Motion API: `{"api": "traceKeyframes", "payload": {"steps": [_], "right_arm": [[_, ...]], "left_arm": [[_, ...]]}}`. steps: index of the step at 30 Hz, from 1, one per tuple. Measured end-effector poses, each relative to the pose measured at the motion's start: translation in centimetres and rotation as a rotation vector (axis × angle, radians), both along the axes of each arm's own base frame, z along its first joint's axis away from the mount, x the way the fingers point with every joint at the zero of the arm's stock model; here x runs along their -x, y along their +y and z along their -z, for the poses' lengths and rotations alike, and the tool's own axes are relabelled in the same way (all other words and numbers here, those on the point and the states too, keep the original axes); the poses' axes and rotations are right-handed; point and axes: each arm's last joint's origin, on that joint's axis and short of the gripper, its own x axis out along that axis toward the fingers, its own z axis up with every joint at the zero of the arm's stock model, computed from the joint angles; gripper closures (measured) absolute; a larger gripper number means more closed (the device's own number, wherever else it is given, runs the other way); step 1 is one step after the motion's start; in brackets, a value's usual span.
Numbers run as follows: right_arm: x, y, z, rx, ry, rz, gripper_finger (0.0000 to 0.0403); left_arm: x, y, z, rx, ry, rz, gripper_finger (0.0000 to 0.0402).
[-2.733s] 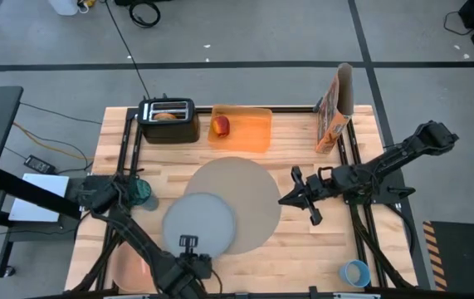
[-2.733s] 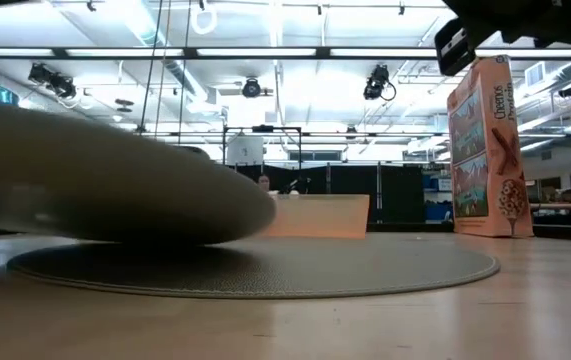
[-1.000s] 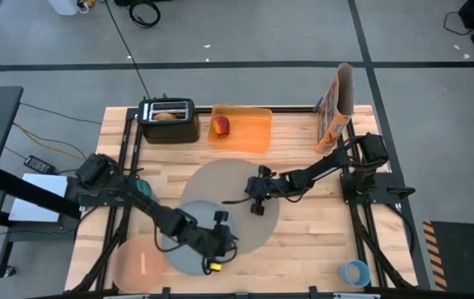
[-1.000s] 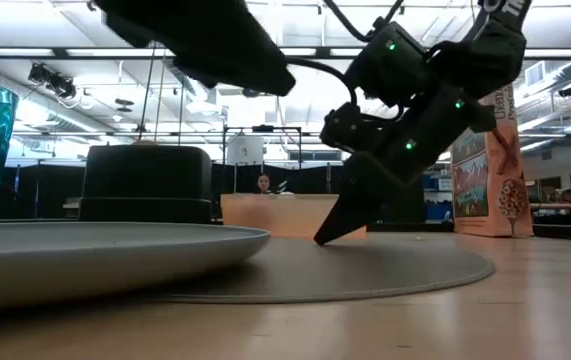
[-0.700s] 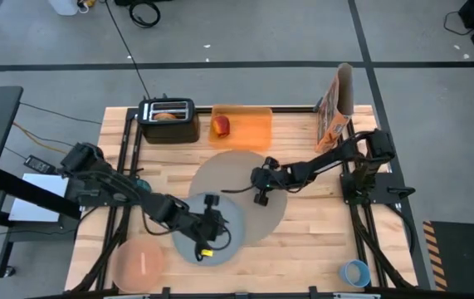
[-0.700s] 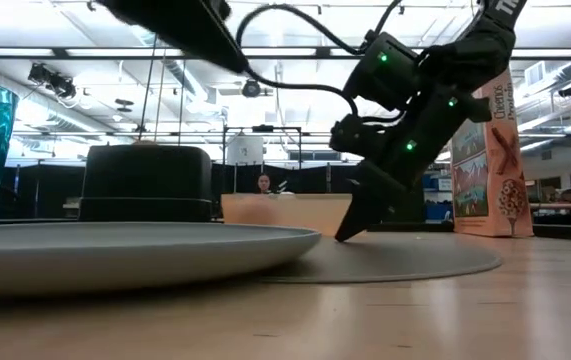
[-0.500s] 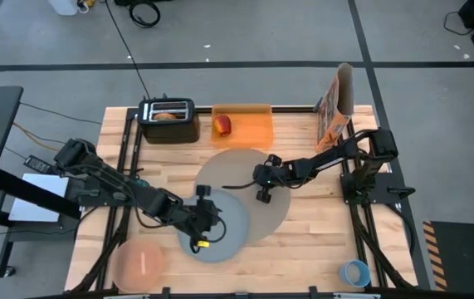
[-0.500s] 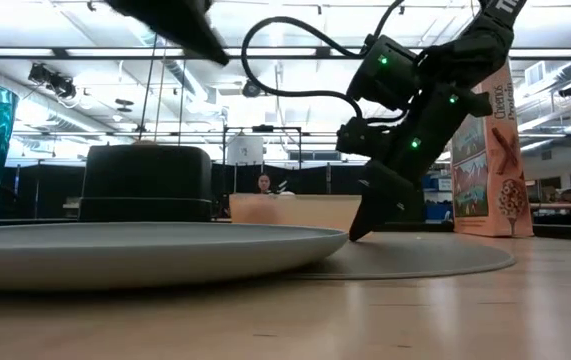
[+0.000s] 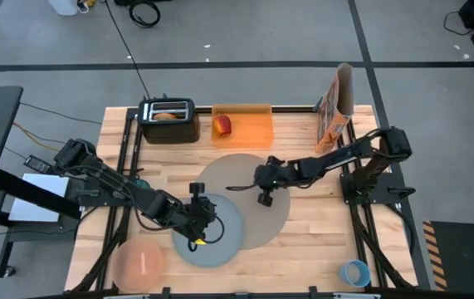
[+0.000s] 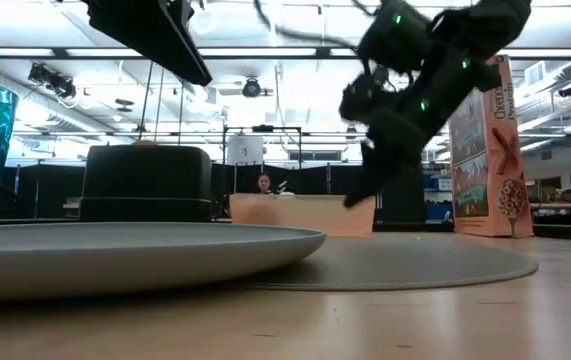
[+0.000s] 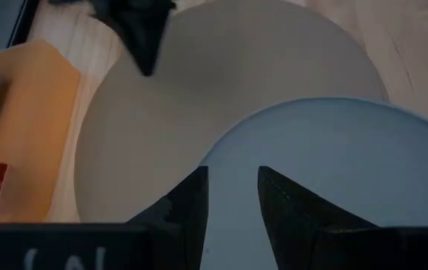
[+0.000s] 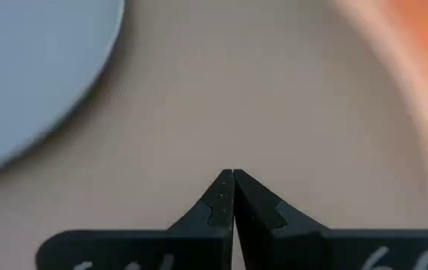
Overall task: Arrange a breakfast setting
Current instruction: Put the pink bowl on the brown tablemat
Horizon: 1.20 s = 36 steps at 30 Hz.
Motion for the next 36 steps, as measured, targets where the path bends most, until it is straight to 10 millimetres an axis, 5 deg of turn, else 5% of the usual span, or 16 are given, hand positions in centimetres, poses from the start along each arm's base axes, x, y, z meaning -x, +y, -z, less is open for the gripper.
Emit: {"api": "traceKeyframes", "payload": {"steps": [10,15,27,36], "right_arm": [[1.1,0.3,-4.2,0.078,-0.129,-0.049,0.0318],[1.4,1.2,-4.9,0.087,-0.152,-0.096,0.0269],[0.8,0.7,-4.7,0.097,-0.186,-0.071,0.0212],[-0.9,-0.3,-2.8,0.139,-0.198,-0.07,0.0211]], "left_arm": [[0.3,0.1,0.1,-0.014,0.008,-0.023,0.0276],[1.4,1.3,-2.1,0.095,0.031,-0.07,0.0272],[10.9,4.8,-7.5,0.559,0.377,-0.55,0.0174],[16.4,4.7,-9.8,0.931,0.45,-0.829,0.0174]]}}
